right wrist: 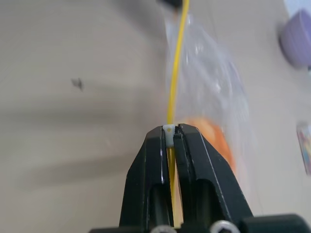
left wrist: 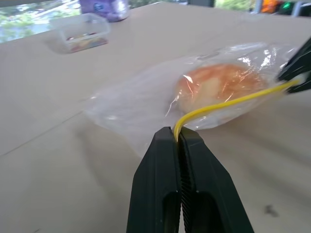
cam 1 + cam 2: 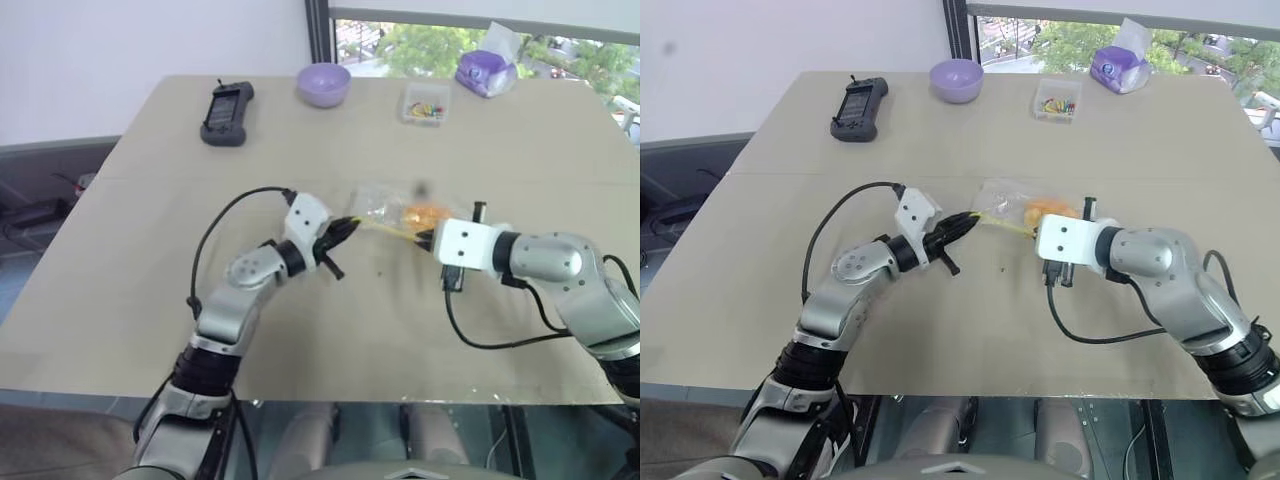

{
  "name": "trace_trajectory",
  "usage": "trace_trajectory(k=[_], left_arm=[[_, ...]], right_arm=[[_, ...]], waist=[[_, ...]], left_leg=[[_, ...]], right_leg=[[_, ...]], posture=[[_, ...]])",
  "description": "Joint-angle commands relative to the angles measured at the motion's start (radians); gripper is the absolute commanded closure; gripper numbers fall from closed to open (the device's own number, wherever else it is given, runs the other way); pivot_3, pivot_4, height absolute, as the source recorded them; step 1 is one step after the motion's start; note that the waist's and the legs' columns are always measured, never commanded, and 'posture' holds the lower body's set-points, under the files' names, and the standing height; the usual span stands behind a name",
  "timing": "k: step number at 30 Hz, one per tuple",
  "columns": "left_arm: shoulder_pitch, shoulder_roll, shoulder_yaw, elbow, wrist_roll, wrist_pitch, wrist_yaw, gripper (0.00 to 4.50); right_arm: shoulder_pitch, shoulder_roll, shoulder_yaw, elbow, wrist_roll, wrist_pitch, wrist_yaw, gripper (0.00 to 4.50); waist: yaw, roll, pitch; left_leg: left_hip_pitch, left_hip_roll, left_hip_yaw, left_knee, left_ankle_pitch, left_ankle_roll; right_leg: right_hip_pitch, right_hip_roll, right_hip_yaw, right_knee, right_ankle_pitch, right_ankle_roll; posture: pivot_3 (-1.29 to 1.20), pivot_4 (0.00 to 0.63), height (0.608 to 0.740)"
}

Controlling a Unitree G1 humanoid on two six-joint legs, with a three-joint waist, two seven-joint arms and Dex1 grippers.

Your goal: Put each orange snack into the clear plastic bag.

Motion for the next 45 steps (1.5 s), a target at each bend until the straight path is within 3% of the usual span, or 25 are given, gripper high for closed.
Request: trace_trajectory(k=[1, 10, 23, 29, 33, 37, 40, 45], left_arm=[[0.009, 0.033, 0.118, 0.004, 0.024, -0.023, 0.072, 4.50], [-0.002, 0.031, 0.134, 0.011, 0.021, -0.031, 0.099, 4.50], [-0.021, 0.027, 0.124, 0.044, 0.029, -0.062, 0.123, 4.50], [-0.163, 0.021, 0.090, 0.136, 0.188, -0.243, 0.246, 4.50], [-0.335, -0.011, 0.147, 0.221, 0.244, -0.320, 0.411, 4.50], [-0.411, -0.015, 0.192, 0.250, 0.261, -0.342, 0.491, 4.50], [-0.389, -0.007, 0.188, 0.240, 0.240, -0.324, 0.460, 4.50], [-0.207, 0.001, 0.127, 0.146, 0.121, -0.185, 0.257, 4.50]], right_arm=[[0.017, -0.070, -0.079, 0.054, -0.053, 0.046, -0.010, 4.43], [0.064, -0.152, -0.102, 0.065, -0.052, 0.109, -0.003, 4.43], [0.058, -0.174, -0.111, 0.042, -0.049, 0.151, -0.009, 4.43], [-0.127, -0.057, -0.132, 0.167, -0.112, 0.035, -0.220, 4.43], [-0.253, 0.009, -0.168, 0.241, -0.141, -0.060, -0.364, 4.43], [-0.274, 0.029, -0.188, 0.261, -0.147, -0.103, -0.409, 4.43], [-0.249, 0.017, -0.187, 0.263, -0.138, -0.109, -0.384, 4.43], [-0.149, -0.032, -0.178, 0.218, -0.084, -0.059, -0.236, 4.43]], waist=[[0.000, 0.000, 0.000], [0.001, 0.000, 0.000], [0.000, 0.000, 0.000], [-0.001, 0.000, 0.000], [0.000, -0.002, 0.001], [-0.002, -0.003, 0.001], [-0.004, -0.003, 0.001], [-0.009, -0.002, 0.001]], left_leg=[[0.000, 0.000, 0.000, 0.000, 0.000, 0.000], [0.000, 0.000, 0.000, 0.000, 0.000, 0.000], [0.000, 0.000, 0.000, 0.000, 0.000, 0.000], [0.000, 0.000, 0.001, 0.000, 0.000, 0.000], [-0.001, -0.001, 0.000, 0.000, 0.000, 0.000], [-0.003, -0.001, 0.001, -0.003, 0.000, 0.000], [-0.003, -0.001, 0.001, -0.005, 0.000, 0.000], [-0.002, -0.001, 0.001, -0.005, 0.000, 0.000]], right_leg=[[0.000, 0.000, 0.000, 0.000, 0.000, 0.000], [0.000, 0.000, 0.000, 0.000, 0.000, 0.000], [0.000, 0.000, 0.000, 0.000, 0.000, 0.000], [0.000, 0.000, 0.000, 0.001, 0.000, 0.000], [-0.001, 0.000, 0.000, 0.000, 0.000, 0.000], [-0.002, -0.001, 0.000, -0.004, 0.000, 0.000], [-0.003, -0.001, 0.000, -0.005, 0.000, 0.000], [-0.003, -0.001, 0.000, -0.003, 0.000, 0.000]], posture=[[0.00, 0.150, 0.740], [0.00, 0.150, 0.740], [0.00, 0.150, 0.740], [0.00, 0.150, 0.740], [0.00, 0.150, 0.740], [0.00, 0.150, 0.740], [0.00, 0.150, 0.740], [0.00, 0.150, 0.740]])
